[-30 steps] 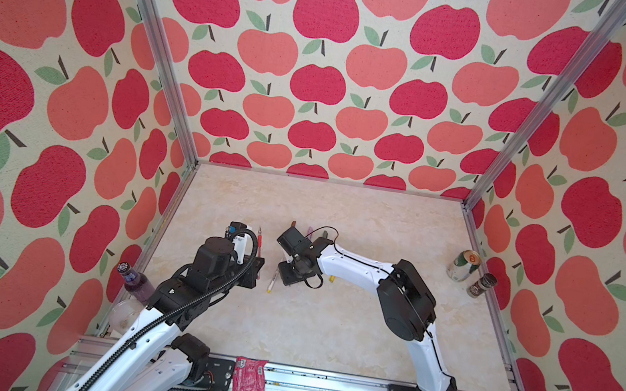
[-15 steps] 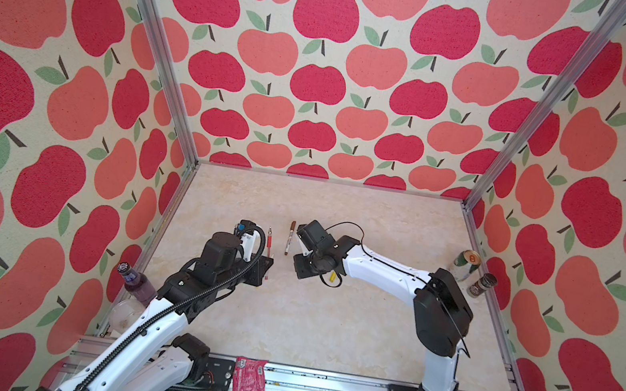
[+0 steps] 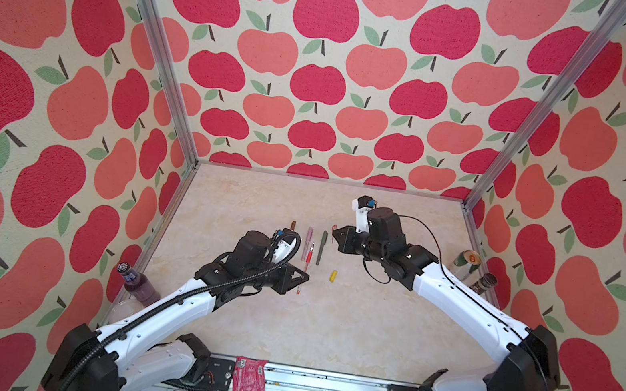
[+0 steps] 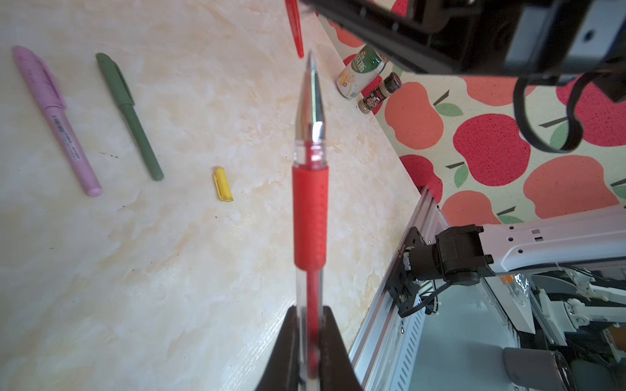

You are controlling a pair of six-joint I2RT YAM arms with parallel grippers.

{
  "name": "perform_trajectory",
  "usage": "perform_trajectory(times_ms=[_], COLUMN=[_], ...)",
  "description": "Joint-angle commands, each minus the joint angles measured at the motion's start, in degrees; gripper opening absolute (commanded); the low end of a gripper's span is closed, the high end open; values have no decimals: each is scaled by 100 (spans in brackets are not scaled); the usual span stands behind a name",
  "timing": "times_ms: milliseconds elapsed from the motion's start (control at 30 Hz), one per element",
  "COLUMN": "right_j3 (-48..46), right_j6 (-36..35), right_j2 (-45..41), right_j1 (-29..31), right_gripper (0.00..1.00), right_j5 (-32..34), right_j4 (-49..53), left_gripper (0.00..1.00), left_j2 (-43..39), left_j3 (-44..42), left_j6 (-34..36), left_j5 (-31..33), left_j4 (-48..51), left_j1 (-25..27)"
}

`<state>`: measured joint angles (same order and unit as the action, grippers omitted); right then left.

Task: Insert the pens into the pen caps
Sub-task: 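Lift the red cap with the right gripper toward the upright red pen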

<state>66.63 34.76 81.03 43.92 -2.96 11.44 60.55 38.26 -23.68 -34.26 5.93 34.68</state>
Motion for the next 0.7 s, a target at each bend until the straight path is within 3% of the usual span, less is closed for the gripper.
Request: perform_trajectory(times_ms=[0, 267, 667], right_j3=[-286, -685, -875], right_j6=[282, 775, 910], right_j2=[-340, -685, -798], right_j1=[-41, -94, -94], right_gripper=[9, 9, 9], right_j5=[-238, -553, -585], right_j4=[-549, -1243, -1390], left_gripper=[3, 3, 3], left_j2=[281, 838, 996], left_j3=[182, 369, 472], left_j6=[-196, -523, -583], left_j5=[-254, -353, -240], left_j4=[-668, -1285, -1436], left_j1=[156, 384, 497])
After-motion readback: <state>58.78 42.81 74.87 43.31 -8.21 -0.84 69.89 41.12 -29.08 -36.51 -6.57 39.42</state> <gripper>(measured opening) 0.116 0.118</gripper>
